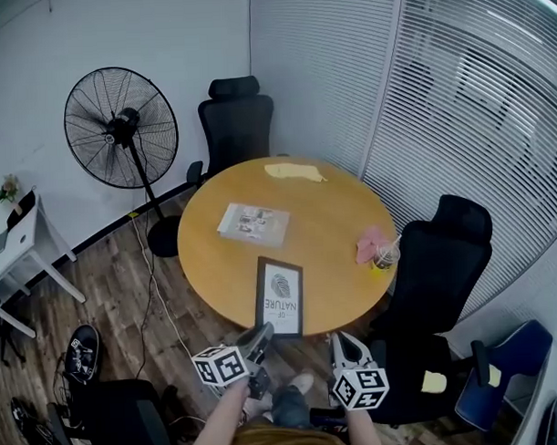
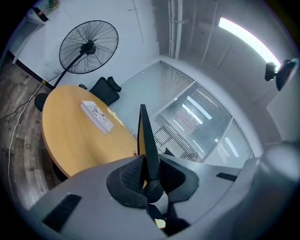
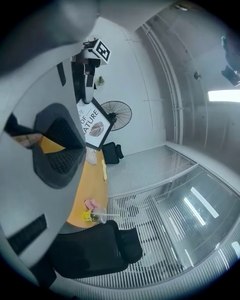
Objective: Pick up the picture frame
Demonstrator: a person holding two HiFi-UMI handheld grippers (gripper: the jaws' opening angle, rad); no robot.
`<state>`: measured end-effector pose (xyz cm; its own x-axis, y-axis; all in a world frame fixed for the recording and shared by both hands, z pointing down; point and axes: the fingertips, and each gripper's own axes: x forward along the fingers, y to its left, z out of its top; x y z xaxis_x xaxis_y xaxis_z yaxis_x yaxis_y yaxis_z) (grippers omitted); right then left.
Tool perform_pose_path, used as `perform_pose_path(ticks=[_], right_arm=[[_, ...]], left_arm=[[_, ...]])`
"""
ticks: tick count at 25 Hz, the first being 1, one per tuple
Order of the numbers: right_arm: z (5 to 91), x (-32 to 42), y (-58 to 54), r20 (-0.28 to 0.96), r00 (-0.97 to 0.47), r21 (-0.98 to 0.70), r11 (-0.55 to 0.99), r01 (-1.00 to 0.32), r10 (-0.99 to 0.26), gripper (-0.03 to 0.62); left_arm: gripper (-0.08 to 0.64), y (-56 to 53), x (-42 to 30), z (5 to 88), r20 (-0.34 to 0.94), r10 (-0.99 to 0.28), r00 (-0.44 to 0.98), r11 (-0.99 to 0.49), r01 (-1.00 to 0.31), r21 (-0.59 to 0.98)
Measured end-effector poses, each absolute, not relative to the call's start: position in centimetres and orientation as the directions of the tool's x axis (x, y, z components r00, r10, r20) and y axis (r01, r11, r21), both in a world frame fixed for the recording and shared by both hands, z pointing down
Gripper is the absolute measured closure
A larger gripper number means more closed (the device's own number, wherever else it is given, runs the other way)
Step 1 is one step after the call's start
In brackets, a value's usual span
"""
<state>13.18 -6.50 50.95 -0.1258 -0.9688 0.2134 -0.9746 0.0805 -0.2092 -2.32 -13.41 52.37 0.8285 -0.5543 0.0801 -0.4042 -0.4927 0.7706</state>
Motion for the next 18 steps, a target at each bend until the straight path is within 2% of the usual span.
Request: perform_pose_path(ticks=[18], right_arm=[[51.26,12.43,-7.11,0.228,-0.143,-0.184,0.101,-0.978,-0.963,0.580]], left_arm=[[0.491,-13.61,-2.77,52.37,0.071,-0.552,0.831,-0.494,-0.394,0.775]])
